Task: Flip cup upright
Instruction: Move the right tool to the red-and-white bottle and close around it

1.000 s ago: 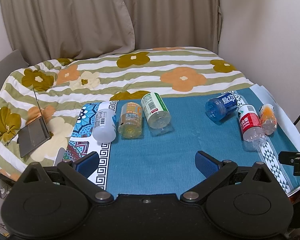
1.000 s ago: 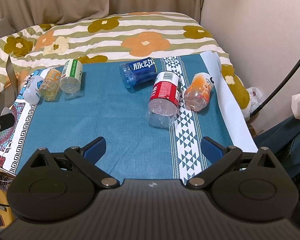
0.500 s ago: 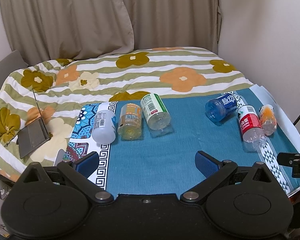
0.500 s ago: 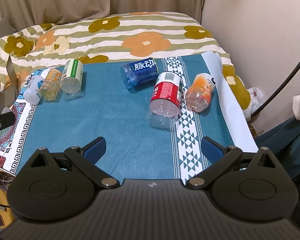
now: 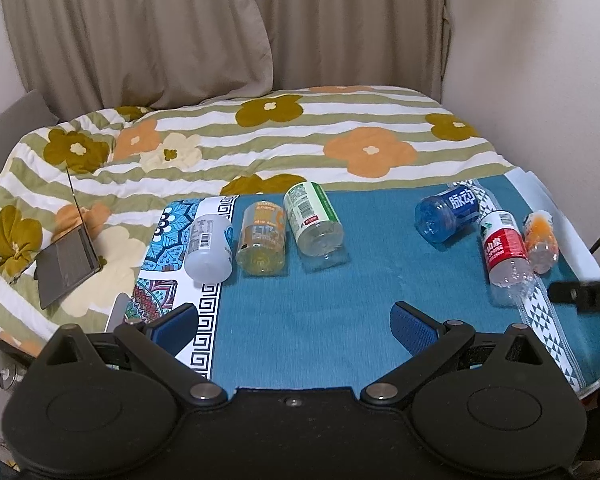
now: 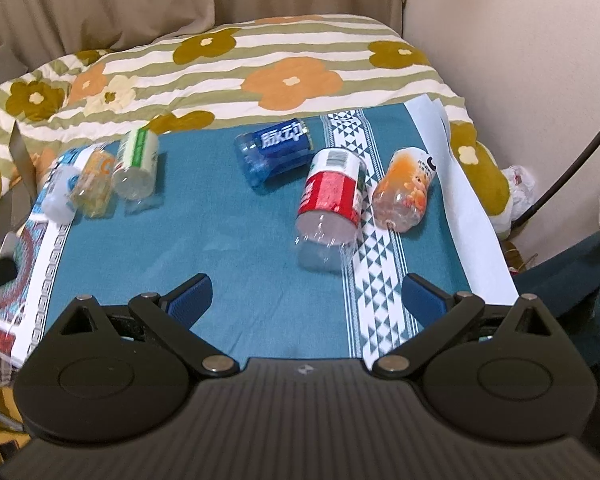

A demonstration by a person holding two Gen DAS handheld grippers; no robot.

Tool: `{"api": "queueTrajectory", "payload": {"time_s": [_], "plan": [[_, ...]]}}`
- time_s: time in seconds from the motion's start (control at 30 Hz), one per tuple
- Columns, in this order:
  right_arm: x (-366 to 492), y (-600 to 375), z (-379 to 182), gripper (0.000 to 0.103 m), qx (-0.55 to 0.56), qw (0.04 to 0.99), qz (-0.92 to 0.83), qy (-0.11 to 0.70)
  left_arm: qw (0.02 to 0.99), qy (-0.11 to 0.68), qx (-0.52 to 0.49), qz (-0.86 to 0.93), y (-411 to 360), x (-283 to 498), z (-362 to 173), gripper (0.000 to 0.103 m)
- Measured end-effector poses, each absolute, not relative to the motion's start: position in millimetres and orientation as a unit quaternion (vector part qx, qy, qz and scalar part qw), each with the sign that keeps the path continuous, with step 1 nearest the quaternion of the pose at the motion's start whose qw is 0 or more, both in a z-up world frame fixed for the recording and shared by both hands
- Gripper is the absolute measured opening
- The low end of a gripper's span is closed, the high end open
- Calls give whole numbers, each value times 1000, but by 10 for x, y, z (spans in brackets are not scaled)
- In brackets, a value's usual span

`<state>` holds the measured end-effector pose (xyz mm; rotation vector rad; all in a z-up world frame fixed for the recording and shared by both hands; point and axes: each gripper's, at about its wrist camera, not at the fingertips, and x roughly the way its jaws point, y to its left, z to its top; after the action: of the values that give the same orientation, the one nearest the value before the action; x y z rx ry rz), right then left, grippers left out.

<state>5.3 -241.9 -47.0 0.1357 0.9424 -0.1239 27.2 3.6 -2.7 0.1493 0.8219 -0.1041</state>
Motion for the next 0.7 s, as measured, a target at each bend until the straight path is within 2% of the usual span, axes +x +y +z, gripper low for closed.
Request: {"api": "queueTrajectory", "payload": {"time_s": [0.37, 0.7], "plan": [[885, -2814, -1082, 103, 106, 866, -59, 486, 901, 430, 53, -1, -166, 493, -379, 103], [1133, -2896, -1406, 103, 138, 860, -33, 489, 890, 452, 44, 21, -393, 641, -649, 103]]}}
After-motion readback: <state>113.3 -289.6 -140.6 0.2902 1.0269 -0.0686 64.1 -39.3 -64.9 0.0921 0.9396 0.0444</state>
